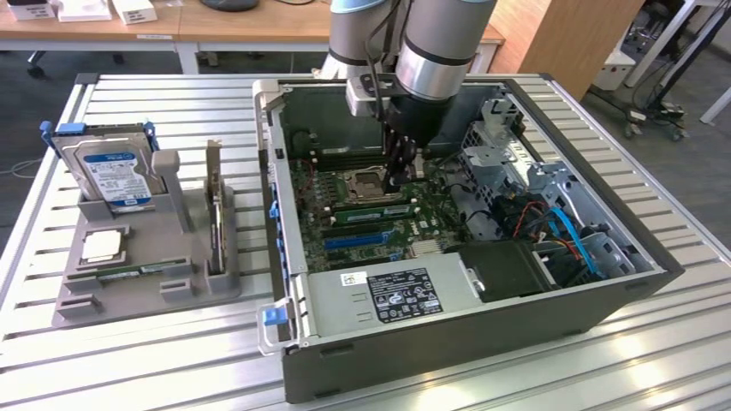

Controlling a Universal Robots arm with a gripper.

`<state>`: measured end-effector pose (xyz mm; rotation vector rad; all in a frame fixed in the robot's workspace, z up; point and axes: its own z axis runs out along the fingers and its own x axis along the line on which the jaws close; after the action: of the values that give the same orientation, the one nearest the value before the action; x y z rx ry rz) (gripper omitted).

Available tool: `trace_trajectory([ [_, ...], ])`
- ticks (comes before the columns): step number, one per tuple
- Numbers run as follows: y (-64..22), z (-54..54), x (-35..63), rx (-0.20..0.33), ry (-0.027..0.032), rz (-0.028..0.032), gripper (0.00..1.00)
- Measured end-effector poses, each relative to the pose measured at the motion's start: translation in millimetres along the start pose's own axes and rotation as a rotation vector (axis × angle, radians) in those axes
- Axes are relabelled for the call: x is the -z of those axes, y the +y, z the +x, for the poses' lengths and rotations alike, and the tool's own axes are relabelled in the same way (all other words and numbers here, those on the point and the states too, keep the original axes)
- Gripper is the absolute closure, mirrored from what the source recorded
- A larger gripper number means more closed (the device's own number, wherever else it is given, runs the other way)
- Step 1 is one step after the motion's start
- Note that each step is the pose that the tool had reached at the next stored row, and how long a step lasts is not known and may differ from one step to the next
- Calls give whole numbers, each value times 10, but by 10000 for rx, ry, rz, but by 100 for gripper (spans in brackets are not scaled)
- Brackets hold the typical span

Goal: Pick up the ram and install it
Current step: 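Press down the ram until it locks into place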

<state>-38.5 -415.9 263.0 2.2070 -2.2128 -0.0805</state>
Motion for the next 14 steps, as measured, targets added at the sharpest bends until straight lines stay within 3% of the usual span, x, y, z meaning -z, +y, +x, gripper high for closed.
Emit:
trace_trajectory([
  [14,1,0,0,-143,-8,4,90],
])
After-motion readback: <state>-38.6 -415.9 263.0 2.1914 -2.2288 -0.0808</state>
